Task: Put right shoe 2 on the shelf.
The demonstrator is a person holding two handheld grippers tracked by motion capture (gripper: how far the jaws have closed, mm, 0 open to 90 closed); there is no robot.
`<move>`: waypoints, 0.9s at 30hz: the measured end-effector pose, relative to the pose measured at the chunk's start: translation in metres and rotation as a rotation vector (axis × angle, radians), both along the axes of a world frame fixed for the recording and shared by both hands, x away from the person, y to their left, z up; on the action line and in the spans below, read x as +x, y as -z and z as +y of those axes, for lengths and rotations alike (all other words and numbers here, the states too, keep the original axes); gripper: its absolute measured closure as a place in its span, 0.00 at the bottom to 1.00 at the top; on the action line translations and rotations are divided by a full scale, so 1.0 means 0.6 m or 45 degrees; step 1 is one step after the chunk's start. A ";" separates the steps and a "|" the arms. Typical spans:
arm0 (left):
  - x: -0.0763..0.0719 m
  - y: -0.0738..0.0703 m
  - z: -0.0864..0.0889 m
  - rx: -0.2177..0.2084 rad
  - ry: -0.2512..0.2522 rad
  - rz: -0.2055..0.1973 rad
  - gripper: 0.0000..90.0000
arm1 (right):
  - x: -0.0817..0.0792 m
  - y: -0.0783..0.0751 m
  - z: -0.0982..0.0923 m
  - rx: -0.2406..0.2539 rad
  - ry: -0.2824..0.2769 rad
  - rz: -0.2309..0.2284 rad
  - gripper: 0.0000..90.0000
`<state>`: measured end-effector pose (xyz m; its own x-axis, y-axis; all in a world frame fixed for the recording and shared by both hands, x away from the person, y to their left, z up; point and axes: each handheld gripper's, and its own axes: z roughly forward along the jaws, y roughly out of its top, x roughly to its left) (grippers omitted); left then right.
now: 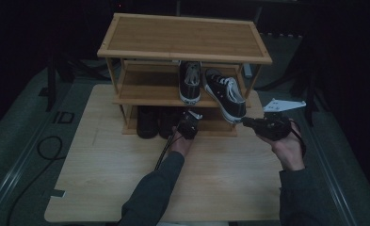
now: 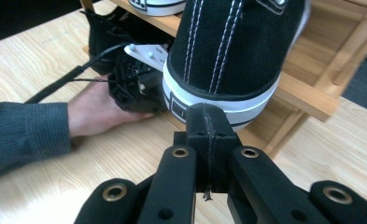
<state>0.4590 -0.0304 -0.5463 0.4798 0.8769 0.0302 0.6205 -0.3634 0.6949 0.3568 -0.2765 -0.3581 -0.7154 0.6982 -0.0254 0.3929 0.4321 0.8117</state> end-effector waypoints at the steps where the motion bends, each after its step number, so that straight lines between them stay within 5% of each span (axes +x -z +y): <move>1: 0.000 0.000 0.000 -0.002 0.001 0.001 1.00 | 0.000 0.000 0.002 0.007 -0.004 -0.001 1.00; 3: 0.000 0.000 0.000 -0.004 -0.001 0.000 1.00 | 0.001 -0.001 0.008 0.019 -0.011 -0.002 1.00; 5: 0.001 -0.003 0.005 0.054 0.018 0.016 1.00 | 0.002 -0.003 0.015 0.023 -0.021 -0.006 1.00; 7: 0.000 0.000 0.000 0.003 0.002 0.003 1.00 | 0.005 -0.005 0.024 0.025 -0.046 -0.005 1.00; 9: 0.000 -0.003 0.005 0.048 0.015 0.015 1.00 | 0.006 -0.005 0.033 0.025 -0.063 -0.006 1.00; 11: 0.000 -0.001 0.001 0.014 0.003 0.005 1.00 | 0.008 -0.006 0.040 0.037 -0.077 -0.002 1.00; 27: 0.000 -0.001 0.002 0.018 0.005 0.005 1.00 | 0.033 -0.003 0.063 0.053 -0.065 -0.003 1.00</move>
<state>0.4591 -0.0292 -0.5457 0.4834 0.8744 0.0406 0.6220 -0.3757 0.6870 0.3766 -0.2387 -0.3561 -0.7499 0.6615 0.0011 0.3694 0.4174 0.8302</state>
